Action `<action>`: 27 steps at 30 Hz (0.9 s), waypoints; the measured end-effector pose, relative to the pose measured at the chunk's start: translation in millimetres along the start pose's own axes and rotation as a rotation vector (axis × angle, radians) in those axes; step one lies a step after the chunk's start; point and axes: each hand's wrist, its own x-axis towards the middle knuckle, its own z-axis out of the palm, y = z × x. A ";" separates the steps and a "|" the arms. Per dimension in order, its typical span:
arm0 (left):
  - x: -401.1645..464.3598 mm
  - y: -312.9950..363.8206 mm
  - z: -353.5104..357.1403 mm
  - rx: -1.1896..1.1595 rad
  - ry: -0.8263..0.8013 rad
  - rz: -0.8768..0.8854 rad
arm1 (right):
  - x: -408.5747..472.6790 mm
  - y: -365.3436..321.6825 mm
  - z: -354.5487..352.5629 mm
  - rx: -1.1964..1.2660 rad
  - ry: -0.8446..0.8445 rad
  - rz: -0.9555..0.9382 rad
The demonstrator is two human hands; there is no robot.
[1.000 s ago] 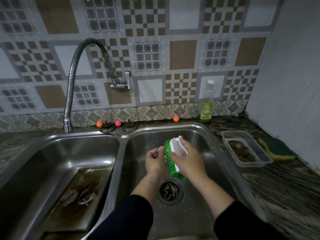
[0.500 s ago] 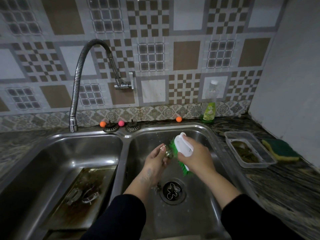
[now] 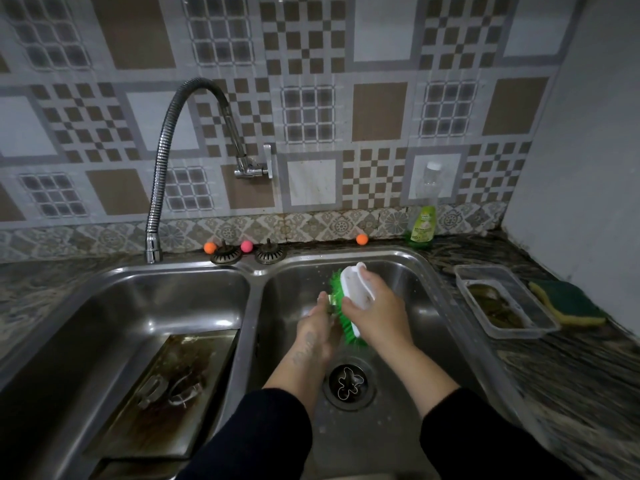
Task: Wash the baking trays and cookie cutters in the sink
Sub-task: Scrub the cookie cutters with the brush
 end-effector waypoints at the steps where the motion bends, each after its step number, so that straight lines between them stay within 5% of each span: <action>1: 3.9 2.7 -1.8 0.000 0.019 -0.004 | -3.0 -0.2 2.2 -0.010 -0.025 -0.013; 12: 2.1 14.4 -28.2 0.138 -0.010 0.160 | 27.9 11.8 25.0 -0.103 0.009 0.059; 17: -9.9 59.5 -70.1 0.751 0.123 0.526 | 35.7 23.8 34.4 -0.282 -0.089 0.116; 21: -2.9 95.2 -124.4 1.033 0.310 0.623 | 27.8 31.3 49.8 -0.328 -0.150 0.152; 27: 7.9 107.9 -204.4 1.500 0.420 0.381 | 19.2 36.9 72.7 -0.347 -0.182 0.191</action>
